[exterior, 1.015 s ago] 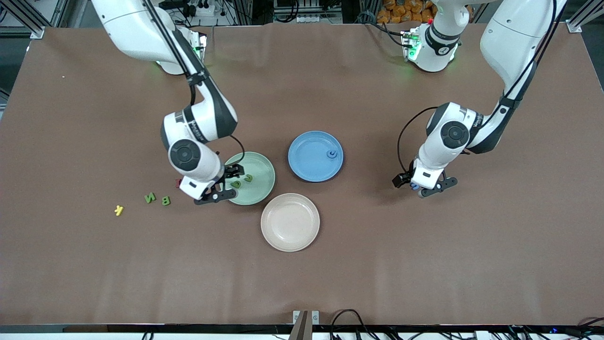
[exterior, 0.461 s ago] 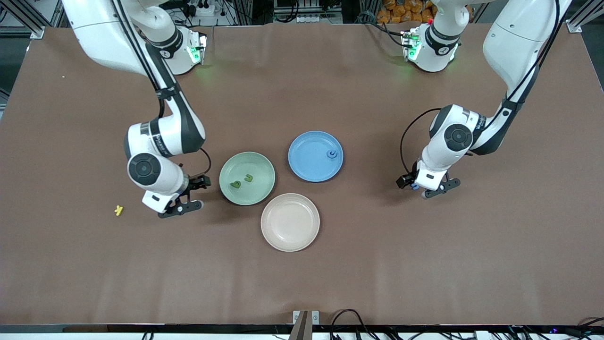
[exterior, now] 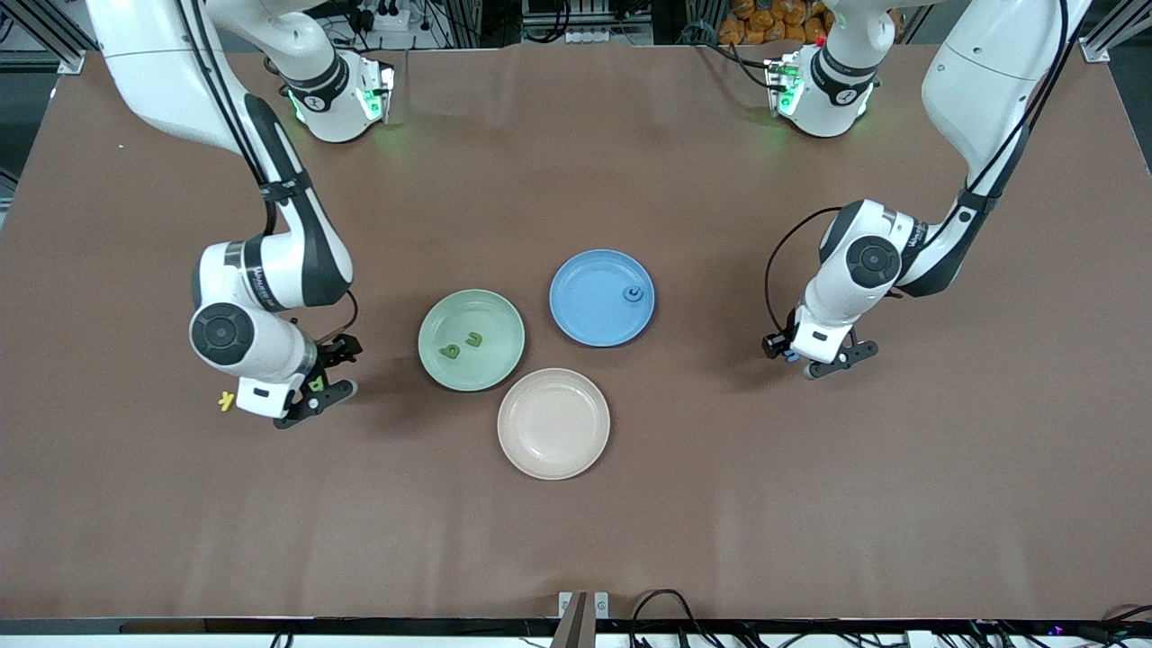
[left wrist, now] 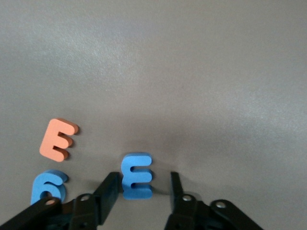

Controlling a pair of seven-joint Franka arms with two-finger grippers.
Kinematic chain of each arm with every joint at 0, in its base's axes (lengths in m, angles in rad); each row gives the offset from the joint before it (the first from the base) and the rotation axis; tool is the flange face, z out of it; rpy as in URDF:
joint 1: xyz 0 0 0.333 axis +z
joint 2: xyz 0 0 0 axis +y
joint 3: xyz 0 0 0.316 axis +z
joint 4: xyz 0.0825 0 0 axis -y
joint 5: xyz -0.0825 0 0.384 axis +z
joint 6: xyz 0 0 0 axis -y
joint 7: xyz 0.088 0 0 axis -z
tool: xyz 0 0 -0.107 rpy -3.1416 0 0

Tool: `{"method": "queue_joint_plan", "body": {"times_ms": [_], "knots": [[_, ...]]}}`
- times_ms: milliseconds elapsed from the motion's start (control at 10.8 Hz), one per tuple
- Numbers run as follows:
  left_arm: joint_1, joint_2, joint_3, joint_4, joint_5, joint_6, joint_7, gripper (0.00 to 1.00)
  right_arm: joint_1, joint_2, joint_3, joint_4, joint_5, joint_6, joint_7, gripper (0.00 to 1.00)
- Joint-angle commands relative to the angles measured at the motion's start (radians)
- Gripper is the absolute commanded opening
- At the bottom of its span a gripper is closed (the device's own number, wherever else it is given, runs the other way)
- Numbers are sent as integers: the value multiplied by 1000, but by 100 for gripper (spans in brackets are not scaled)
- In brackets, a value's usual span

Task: Sort letters by color into matching plates
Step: 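Grasp the blue E with the left gripper while the right gripper returns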

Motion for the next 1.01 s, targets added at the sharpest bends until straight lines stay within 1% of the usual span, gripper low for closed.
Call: {"method": "queue_joint_plan", "body": {"times_ms": [0, 92, 277, 554, 830, 923], "knots": [[20, 10, -5, 3, 37, 17, -13, 22, -40, -8, 12, 5, -23, 6, -56, 100], [20, 10, -5, 3, 37, 17, -13, 2, -53, -6, 12, 1, -23, 30, -99, 100], [20, 11, -5, 6, 37, 16, -18, 0, -83, -4, 12, -2, -23, 38, -180, 100], [20, 10, -6, 8, 37, 16, -21, 0, -168, -3, 20, -10, -23, 70, -335, 100], [16, 7, -6, 11, 36, 13, -25, 0, -262, -4, 76, -99, -20, 233, -397, 100], [12, 7, -6, 11, 36, 13, -25, 0, -279, -8, 89, -119, -20, 262, -397, 100]]}}
